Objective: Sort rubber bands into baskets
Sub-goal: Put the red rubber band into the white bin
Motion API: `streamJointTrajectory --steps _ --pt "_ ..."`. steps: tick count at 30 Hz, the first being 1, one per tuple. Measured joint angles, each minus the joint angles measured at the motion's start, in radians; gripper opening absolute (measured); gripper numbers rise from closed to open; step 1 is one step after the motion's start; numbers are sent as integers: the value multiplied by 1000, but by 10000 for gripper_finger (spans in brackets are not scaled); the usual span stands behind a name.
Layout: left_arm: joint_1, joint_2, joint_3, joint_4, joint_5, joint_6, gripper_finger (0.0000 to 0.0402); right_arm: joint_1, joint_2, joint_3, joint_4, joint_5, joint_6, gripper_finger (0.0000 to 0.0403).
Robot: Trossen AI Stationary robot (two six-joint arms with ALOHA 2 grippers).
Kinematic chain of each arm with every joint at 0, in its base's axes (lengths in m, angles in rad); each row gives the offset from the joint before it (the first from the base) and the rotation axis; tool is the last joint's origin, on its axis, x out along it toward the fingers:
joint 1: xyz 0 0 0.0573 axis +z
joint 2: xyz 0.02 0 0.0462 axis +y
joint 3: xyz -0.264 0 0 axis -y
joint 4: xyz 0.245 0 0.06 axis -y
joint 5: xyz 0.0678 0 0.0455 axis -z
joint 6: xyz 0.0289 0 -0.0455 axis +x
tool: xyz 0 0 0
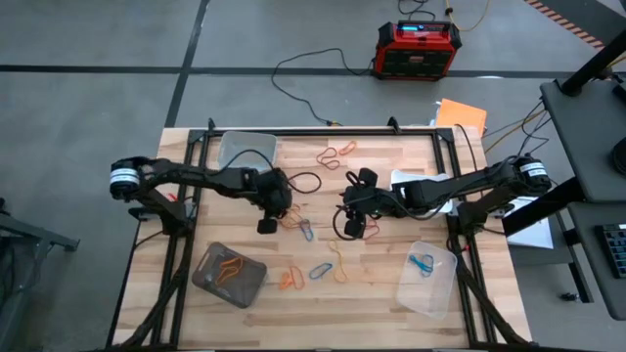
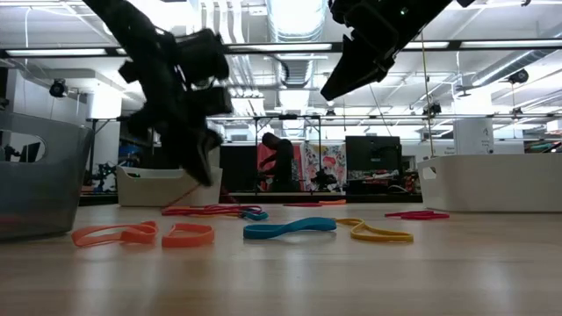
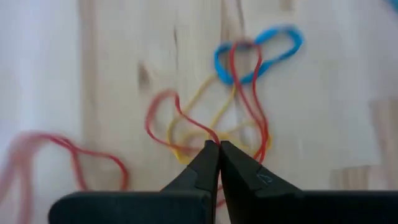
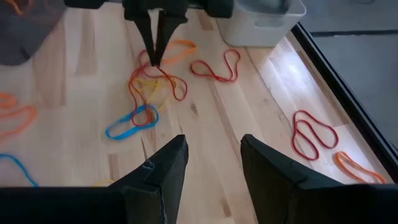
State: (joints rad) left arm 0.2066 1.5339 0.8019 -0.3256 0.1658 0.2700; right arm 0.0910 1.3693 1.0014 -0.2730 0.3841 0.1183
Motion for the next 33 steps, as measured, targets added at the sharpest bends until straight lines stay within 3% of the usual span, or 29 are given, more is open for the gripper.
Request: streamJointTrajectory --steps 11,25,33 --pt "0 -199 37 96 3 60 0 -21 27 -86 410 -78 -88 157" --pt "-5 -239 37 297 40 36 0 -91 224 -78 664 -78 -119 269" --pt "-5 -237 37 336 40 24 0 -122 324 -78 867 -145 -126 296"
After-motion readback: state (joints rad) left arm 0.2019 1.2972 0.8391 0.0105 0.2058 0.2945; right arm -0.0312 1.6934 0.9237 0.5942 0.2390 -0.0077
